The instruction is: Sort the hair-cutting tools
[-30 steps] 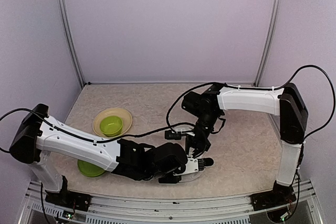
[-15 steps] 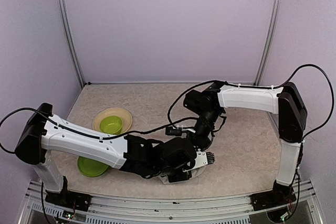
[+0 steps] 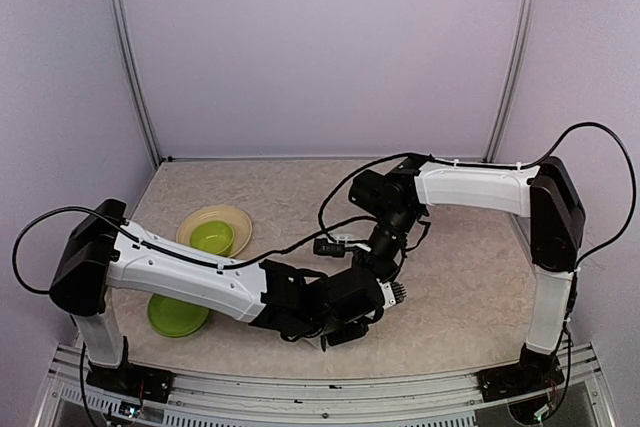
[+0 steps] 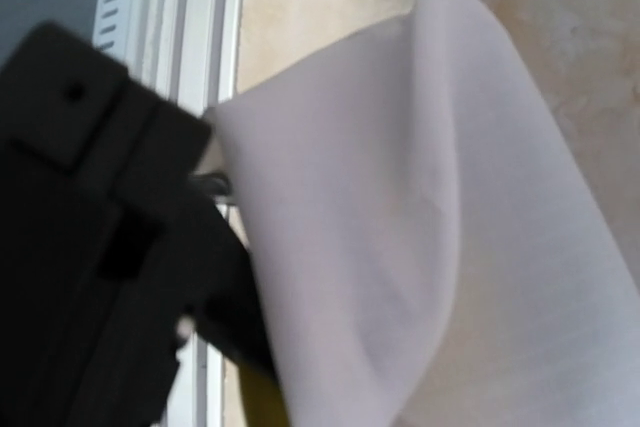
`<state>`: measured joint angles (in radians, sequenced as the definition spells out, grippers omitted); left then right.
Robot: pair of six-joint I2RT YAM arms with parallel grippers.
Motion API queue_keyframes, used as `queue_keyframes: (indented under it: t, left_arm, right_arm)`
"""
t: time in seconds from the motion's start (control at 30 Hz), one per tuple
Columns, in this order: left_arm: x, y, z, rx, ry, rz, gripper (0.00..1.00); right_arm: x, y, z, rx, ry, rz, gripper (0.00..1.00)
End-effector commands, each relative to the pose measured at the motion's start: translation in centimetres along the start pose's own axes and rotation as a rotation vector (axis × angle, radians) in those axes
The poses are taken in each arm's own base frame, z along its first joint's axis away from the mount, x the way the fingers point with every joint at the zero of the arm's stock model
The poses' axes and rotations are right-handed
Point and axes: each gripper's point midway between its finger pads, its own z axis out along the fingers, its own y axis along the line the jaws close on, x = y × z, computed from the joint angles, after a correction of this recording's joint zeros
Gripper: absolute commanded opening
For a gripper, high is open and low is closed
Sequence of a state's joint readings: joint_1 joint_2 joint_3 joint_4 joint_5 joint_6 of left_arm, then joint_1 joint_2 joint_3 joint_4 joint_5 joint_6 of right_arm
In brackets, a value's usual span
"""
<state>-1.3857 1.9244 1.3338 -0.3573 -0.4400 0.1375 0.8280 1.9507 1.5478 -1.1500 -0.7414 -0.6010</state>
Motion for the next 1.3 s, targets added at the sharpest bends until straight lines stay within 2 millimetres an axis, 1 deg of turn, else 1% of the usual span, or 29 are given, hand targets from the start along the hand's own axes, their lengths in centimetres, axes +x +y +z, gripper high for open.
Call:
queue_keyframes:
  t: [0.0, 0.2, 0.3, 0.33, 0.43, 0.5, 0.7, 0.83, 0.87, 0.9, 0.97, 1.03, 1.1, 1.17, 1.23, 1.27]
  left_arm:
    - [1.6, 2.3, -0.3, -0.096, 0.079, -0.067, 0.0]
    - [3.6, 3.1, -1.5, -0.157, 0.128, -0.078, 0.0]
    - [3.9, 3.3, -2.0, -0.165, 0.137, -0.082, 0.0]
    - [4.0, 3.1, -2.1, -0.15, 0.135, -0.085, 0.0]
    - [4.4, 2.5, -1.6, -0.071, 0.14, -0.106, 0.0]
    - [4.7, 2.7, -1.1, -0.037, 0.141, -0.122, 0.0]
    - [3.9, 5.0, -1.0, 0.063, 0.044, -0.239, 0.01]
    - [3.9, 6.7, -0.9, 0.065, 0.03, -0.263, 0.1]
    - [4.0, 7.0, -0.9, 0.065, 0.031, -0.265, 0.13]
    - [4.3, 7.3, -0.7, 0.062, 0.034, -0.267, 0.19]
    - [4.6, 7.9, -0.5, 0.043, 0.037, -0.276, 0.31]
    - [4.8, 8.1, -0.4, 0.047, 0.036, -0.277, 0.39]
    - [5.0, 8.4, -0.3, 0.034, 0.034, -0.285, 0.44]
    - [5.4, 9.1, -0.1, 0.017, 0.038, -0.313, 0.45]
    - [5.6, 9.4, -0.1, 0.022, 0.029, -0.34, 0.45]
    - [5.3, 9.4, -0.3, 0.035, 0.014, -0.349, 0.46]
  right_arm:
    - [-0.8, 1.5, -0.7, -0.053, -0.037, 0.007, 0.0]
    - [-1.2, 1.3, -1.5, -0.054, -0.052, 0.022, 0.0]
    - [-1.3, 0.8, -1.7, -0.035, -0.052, 0.029, 0.02]
    - [-1.4, 0.6, -1.8, -0.022, -0.052, 0.031, 0.06]
    - [-1.5, 0.2, -2.2, 0.003, -0.058, 0.014, 0.28]
    - [-1.8, 0.0, -2.7, 0.024, -0.07, -0.001, 0.38]
    - [-1.4, -0.6, -4.1, 0.046, -0.109, -0.026, 0.46]
    - [-0.9, -1.5, -4.6, 0.142, -0.118, -0.084, 0.51]
    - [-0.7, -1.7, -4.6, 0.163, -0.117, -0.092, 0.51]
    - [-0.9, -2.2, -4.6, 0.194, -0.129, -0.114, 0.53]
    - [-0.6, -2.8, -4.3, 0.224, -0.135, -0.127, 0.53]
    - [-0.3, -3.1, -3.9, 0.234, -0.146, -0.127, 0.53]
    - [-0.3, -3.0, -3.5, 0.226, -0.172, -0.121, 0.54]
    - [-0.4, -2.6, -3.2, 0.198, -0.197, -0.117, 0.54]
    - [-0.5, -2.9, -3.2, 0.209, -0.204, -0.107, 0.55]
    - [-0.6, -3.2, -3.2, 0.222, -0.204, -0.102, 0.56]
